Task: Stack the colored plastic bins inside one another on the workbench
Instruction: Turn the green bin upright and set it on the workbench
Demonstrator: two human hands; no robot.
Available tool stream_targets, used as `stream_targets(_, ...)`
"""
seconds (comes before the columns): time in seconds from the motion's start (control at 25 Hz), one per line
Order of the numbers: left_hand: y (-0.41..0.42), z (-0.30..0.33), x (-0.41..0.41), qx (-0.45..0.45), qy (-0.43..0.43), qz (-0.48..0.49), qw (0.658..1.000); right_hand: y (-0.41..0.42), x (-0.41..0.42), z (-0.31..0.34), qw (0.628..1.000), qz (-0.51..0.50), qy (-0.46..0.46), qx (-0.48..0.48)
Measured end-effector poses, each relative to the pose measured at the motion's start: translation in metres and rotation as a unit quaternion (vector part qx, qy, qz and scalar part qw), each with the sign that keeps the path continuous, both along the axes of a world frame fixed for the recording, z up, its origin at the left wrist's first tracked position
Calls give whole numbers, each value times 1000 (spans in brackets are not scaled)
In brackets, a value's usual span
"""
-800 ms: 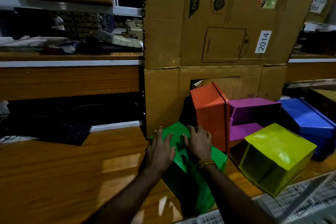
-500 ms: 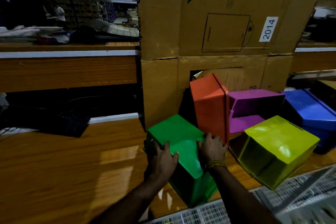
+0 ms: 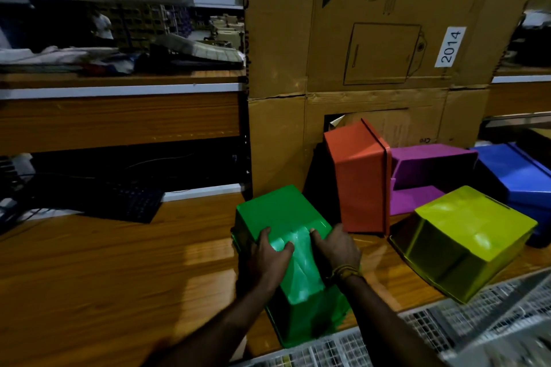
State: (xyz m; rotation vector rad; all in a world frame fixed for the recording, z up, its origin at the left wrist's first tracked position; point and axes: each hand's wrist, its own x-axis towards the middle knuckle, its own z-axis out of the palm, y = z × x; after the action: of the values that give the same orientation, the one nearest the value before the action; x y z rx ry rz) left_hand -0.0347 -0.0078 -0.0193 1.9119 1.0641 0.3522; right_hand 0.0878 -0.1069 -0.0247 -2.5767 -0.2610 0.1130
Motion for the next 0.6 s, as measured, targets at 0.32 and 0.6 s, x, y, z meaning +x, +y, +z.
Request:
stream_targets(0.32,67,29,-83,124,-221,131,958,79,-88,21,963,80,-86,244)
stream_targets(0.6,123,14,-153,118,-209,235,942,123,-142,7,918,214,-50,329)
